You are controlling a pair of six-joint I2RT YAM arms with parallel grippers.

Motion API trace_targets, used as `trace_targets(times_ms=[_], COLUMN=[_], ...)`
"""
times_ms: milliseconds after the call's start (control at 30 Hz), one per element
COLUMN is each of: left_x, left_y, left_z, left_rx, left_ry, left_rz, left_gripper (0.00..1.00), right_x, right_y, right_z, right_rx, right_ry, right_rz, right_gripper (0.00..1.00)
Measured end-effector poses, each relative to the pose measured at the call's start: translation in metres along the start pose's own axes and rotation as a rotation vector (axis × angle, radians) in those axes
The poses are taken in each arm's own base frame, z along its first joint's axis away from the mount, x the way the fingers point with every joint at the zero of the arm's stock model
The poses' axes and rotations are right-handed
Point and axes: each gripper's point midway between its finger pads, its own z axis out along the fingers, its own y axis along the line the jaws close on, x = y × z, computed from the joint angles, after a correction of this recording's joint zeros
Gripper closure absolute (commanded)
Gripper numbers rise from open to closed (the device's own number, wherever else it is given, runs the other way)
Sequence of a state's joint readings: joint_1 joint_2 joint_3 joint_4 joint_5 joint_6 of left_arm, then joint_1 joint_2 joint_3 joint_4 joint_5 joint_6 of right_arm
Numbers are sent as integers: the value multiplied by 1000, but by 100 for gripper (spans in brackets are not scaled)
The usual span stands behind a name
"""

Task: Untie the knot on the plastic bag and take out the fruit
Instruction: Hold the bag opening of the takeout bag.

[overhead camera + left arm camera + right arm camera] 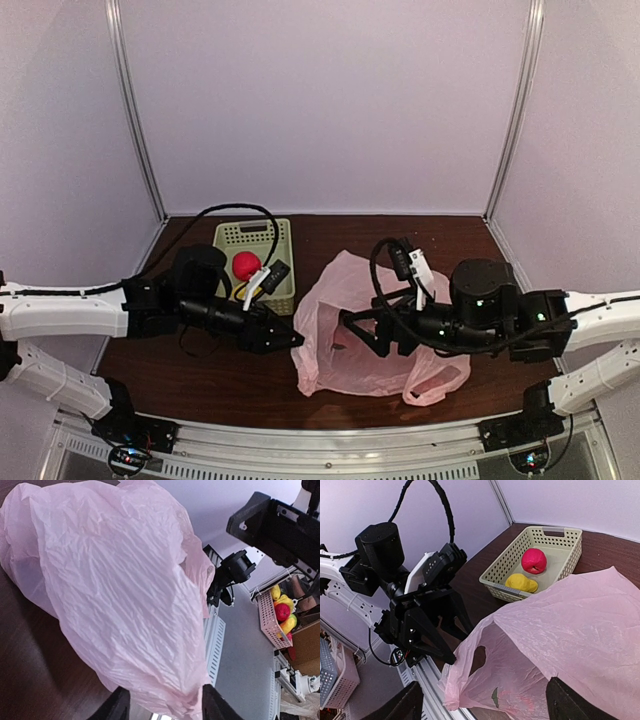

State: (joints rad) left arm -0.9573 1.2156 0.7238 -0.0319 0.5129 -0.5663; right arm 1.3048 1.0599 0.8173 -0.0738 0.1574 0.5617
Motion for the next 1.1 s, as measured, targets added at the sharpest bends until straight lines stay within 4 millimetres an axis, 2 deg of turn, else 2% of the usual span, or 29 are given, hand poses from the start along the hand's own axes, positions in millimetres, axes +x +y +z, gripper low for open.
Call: trace_targets(times_ms=[167, 400, 567, 800, 933, 1100], left_x=[-8, -14, -16, -23, -26, -26], left_y=[-4, -5, -4, -7, -9, -9], left_z=[1, 0, 0, -2, -3, -3], left_rx=[13, 13, 4, 5, 10, 11], left_ry=[-29, -52, -60, -78, -87, -86], left_rz=[4, 4, 3, 12, 18, 18], left_gripper=[85, 100, 100, 100, 100, 100], right_x=[20, 58, 87, 132, 144, 142], right_y=[4, 5, -8, -42, -58, -82], right_z=[11, 29, 40, 53, 57, 63], right_rx=[-7, 14, 75, 211, 279, 367], right_ry=[50, 147, 223, 384, 452, 487], right_rz=[-38, -115, -183, -302, -337, -324], right_gripper=[32, 40, 44, 48, 48, 47])
